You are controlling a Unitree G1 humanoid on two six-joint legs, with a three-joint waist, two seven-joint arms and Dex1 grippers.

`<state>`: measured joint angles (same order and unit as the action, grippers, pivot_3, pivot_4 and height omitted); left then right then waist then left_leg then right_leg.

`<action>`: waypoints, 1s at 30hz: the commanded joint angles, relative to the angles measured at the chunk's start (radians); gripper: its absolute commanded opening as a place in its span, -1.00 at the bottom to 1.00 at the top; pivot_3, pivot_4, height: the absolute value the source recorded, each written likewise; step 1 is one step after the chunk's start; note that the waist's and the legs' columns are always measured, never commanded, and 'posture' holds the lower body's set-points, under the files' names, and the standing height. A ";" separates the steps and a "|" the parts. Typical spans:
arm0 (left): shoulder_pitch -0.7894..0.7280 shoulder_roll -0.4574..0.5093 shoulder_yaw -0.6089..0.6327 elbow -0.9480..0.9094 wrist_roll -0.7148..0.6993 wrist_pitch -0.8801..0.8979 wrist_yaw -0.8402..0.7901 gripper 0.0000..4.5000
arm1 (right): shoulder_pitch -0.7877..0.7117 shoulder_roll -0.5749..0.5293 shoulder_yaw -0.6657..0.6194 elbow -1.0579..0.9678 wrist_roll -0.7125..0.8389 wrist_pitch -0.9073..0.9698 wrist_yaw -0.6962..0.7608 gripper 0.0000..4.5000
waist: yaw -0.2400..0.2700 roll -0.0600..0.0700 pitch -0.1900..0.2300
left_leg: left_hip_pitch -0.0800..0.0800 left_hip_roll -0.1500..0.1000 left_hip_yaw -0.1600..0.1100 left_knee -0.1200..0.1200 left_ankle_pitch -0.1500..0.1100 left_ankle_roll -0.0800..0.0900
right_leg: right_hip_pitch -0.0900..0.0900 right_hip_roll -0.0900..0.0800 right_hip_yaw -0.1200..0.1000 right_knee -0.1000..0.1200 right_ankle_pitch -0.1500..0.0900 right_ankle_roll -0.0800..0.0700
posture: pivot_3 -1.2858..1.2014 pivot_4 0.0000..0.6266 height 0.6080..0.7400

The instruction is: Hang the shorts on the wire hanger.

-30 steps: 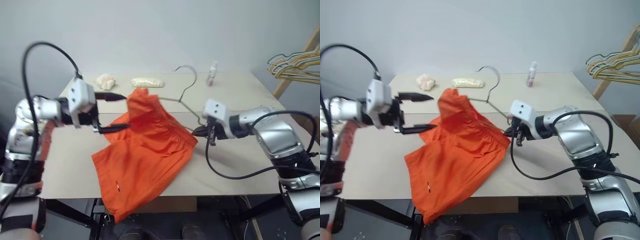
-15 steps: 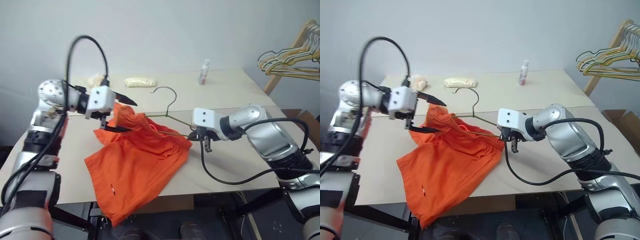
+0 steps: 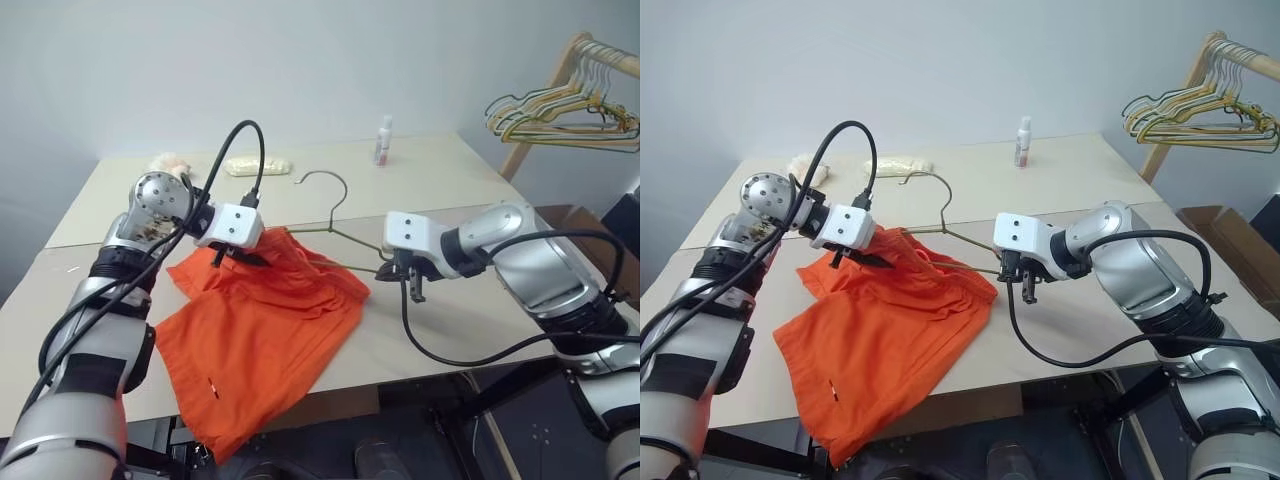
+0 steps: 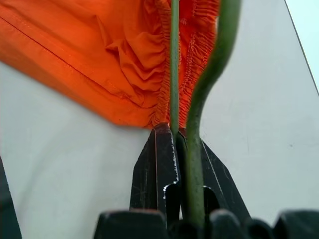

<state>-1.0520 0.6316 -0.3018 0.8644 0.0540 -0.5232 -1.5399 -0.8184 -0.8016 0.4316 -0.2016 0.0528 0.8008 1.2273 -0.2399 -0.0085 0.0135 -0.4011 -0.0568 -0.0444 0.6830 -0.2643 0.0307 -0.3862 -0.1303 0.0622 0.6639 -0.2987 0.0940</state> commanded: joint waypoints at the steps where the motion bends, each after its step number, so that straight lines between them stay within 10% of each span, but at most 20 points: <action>1: -0.032 -0.004 0.029 -0.001 -0.016 0.004 0.010 -0.92 | -0.040 -0.003 -0.020 -0.051 0.019 0.026 0.007 -1.00 | -0.002 0.000 0.000 | 0.000 0.000 0.000 0.000 0.000 0.000 | 0.000 0.000 0.000 0.000 0.000 0.000 | -0.14 -1.00 1.00; 6: -0.018 -0.013 0.046 -0.014 -0.034 0.047 0.005 -0.98 | -0.031 -0.008 -0.013 -0.061 0.010 0.026 0.000 -1.00 | -0.003 0.000 0.000 | 0.000 0.000 -0.001 0.000 0.000 0.000 | 0.000 0.000 0.000 0.000 0.000 0.000 | -0.14 -1.00 1.00; 20: 0.108 0.021 0.132 -0.162 -0.111 0.288 0.038 -1.00 | 0.167 -0.159 -0.399 -0.022 0.095 0.182 -0.163 0.99 | -0.003 0.000 0.000 | -0.002 0.000 -0.003 0.001 0.000 0.000 | 0.000 0.000 -0.001 0.001 0.000 0.000 | -0.15 -1.00 1.00; 30: 0.142 0.022 0.153 -0.219 -0.128 0.380 0.068 -1.00 | 0.676 -0.014 -0.681 -0.172 0.283 0.108 -0.218 0.99 | 0.004 -0.002 -0.002 | -0.001 0.001 -0.004 0.002 0.000 0.001 | 0.003 0.000 -0.001 0.001 0.000 0.000 | -0.14 -1.00 1.00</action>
<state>-0.8906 0.6473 -0.1737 0.6845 -0.0460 -0.1495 -1.4802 -0.1333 -0.8419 -0.2468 -0.3018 0.2989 0.9421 1.0452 -0.2360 -0.0108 0.0112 -0.4018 -0.0561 -0.0472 0.6852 -0.2645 0.0314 -0.3829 -0.1300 0.0623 0.6649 -0.2986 0.0943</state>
